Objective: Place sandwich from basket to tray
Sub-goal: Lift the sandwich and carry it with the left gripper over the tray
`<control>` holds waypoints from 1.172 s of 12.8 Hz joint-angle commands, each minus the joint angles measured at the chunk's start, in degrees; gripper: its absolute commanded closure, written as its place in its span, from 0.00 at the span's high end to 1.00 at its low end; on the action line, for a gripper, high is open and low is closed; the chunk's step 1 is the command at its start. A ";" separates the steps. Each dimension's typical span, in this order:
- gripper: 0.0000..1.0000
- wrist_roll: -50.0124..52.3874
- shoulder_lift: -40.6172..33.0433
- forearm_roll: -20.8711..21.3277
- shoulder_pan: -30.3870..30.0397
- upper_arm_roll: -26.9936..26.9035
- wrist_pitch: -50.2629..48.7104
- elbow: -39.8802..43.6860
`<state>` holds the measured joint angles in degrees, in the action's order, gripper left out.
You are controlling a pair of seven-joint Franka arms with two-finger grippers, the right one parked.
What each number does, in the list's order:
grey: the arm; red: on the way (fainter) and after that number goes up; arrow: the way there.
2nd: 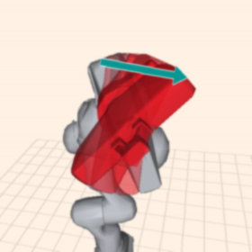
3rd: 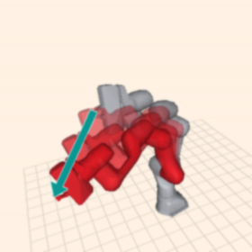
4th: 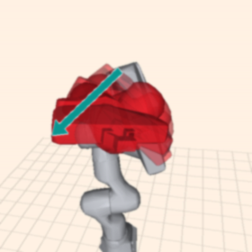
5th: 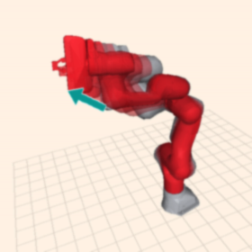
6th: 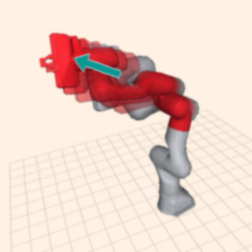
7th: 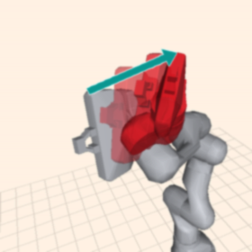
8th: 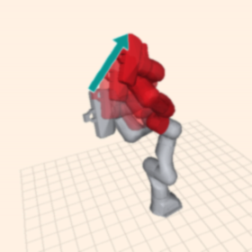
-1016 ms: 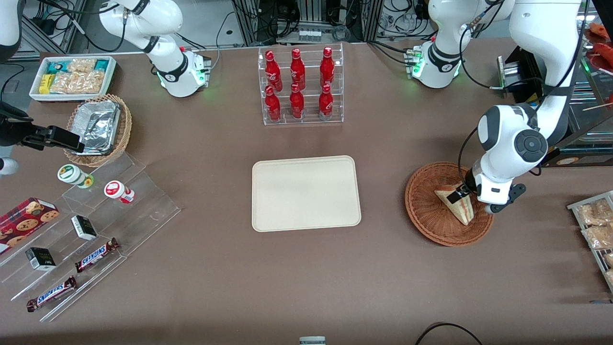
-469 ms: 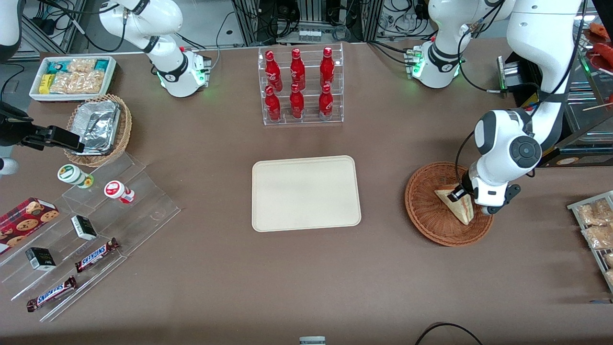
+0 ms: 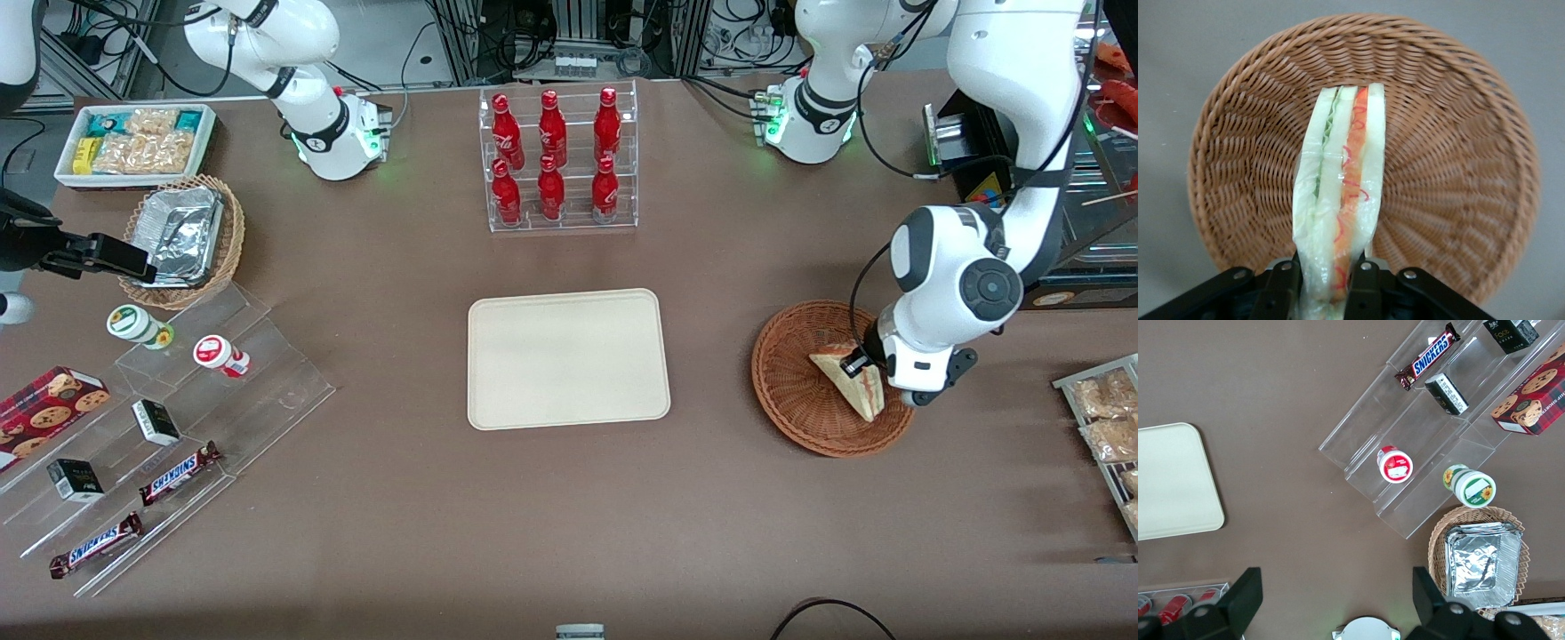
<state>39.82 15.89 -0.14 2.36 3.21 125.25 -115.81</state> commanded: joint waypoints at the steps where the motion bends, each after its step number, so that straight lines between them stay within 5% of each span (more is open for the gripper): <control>1: 0.00 -2.28 0.89 0.58 3.69 0.22 -8.34 7.42; 7: 0.00 -9.41 3.79 0.85 14.85 0.31 -8.80 9.98; 15: 0.00 7.62 19.26 0.41 31.29 0.22 -9.32 27.81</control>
<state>43.65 31.80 0.05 30.74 4.29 117.30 -93.73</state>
